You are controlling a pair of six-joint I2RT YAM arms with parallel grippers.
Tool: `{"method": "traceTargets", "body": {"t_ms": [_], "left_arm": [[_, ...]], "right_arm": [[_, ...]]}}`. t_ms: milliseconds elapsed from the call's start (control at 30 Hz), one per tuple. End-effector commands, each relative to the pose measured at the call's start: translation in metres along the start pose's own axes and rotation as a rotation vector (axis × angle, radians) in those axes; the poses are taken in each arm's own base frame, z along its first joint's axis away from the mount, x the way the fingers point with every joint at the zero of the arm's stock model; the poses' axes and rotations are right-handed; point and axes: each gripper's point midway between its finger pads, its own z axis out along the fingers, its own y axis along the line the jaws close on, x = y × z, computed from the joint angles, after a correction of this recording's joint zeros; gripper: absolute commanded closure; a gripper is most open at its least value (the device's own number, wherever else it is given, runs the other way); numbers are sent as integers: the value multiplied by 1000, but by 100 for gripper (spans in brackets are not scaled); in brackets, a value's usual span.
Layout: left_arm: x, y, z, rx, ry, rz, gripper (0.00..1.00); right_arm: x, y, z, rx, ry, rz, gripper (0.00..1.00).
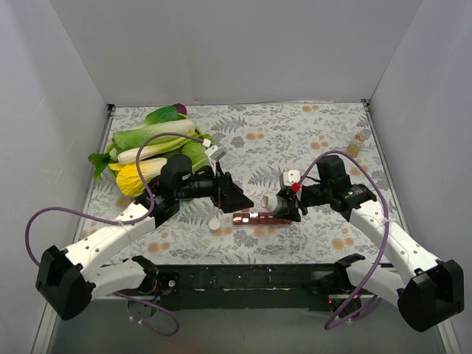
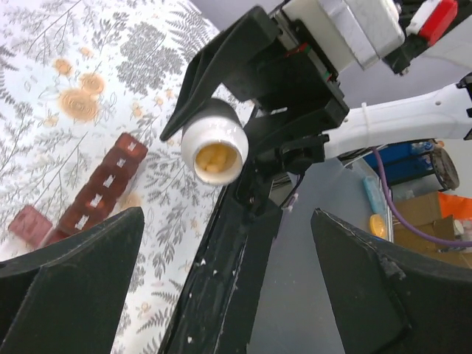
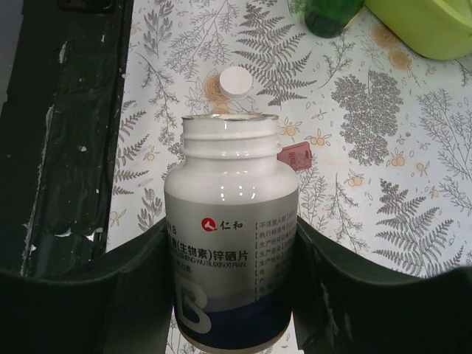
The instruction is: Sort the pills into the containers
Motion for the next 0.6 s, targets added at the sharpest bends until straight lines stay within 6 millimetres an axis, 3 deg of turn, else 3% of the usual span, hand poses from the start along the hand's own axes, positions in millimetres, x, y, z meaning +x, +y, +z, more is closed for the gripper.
{"method": "traceTargets", "body": {"t_ms": [0, 233, 567], "left_arm": [[-18, -14, 17, 115, -39, 46, 2], [-12, -17, 43, 120, 15, -7, 7], [0, -14, 67, 50, 60, -64, 24]], "right_arm": [[-13, 7, 0, -43, -56, 9, 99], [-13, 6, 2, -46, -60, 19, 99], [-11, 3, 3, -40, -55, 29, 99]]}}
